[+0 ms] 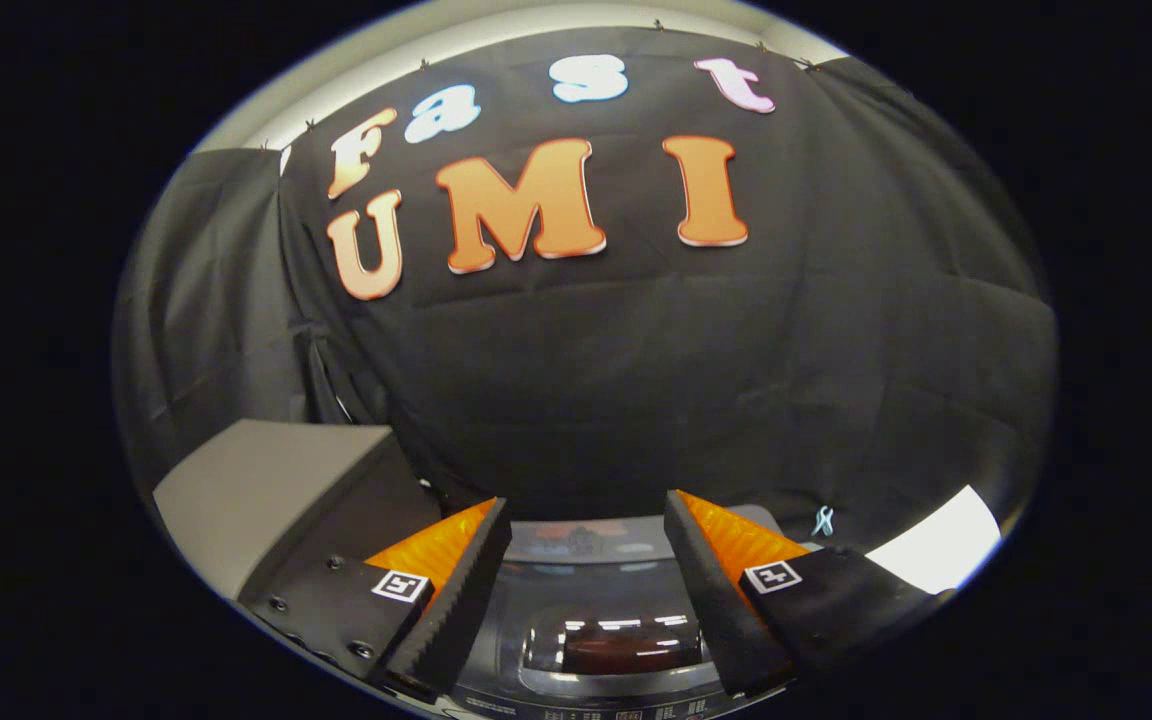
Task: Put the clothes into the washing machine and then close the washing machine lid.
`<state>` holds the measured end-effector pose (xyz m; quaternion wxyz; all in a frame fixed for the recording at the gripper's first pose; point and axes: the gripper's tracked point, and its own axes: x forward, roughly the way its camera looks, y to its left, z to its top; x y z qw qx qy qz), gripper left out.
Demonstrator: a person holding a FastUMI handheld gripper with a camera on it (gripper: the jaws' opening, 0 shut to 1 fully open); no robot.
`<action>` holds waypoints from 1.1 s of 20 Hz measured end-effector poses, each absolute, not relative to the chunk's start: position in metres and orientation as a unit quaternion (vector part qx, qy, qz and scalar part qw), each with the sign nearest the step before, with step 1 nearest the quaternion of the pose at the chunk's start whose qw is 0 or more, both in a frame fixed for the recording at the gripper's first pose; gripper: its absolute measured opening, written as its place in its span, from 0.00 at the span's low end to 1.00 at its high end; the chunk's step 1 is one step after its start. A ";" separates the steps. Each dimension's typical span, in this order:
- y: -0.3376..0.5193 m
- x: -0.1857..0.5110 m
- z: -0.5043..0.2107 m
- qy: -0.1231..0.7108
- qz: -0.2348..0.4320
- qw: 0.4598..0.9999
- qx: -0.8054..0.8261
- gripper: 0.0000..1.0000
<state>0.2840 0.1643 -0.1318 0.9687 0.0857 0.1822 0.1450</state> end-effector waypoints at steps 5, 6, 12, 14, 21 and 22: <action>0.143 0.265 -0.035 0.098 0.144 0.980 0.092 0.99; 0.140 0.261 -0.019 0.087 0.145 0.981 0.090 0.99; 0.105 0.240 0.055 0.034 0.137 0.986 0.086 0.98; 0.094 0.231 0.078 0.021 0.133 0.987 0.082 0.98; 0.069 0.204 0.135 -0.014 0.134 0.988 0.074 0.98; 0.068 0.198 0.141 -0.015 0.139 0.987 0.080 0.98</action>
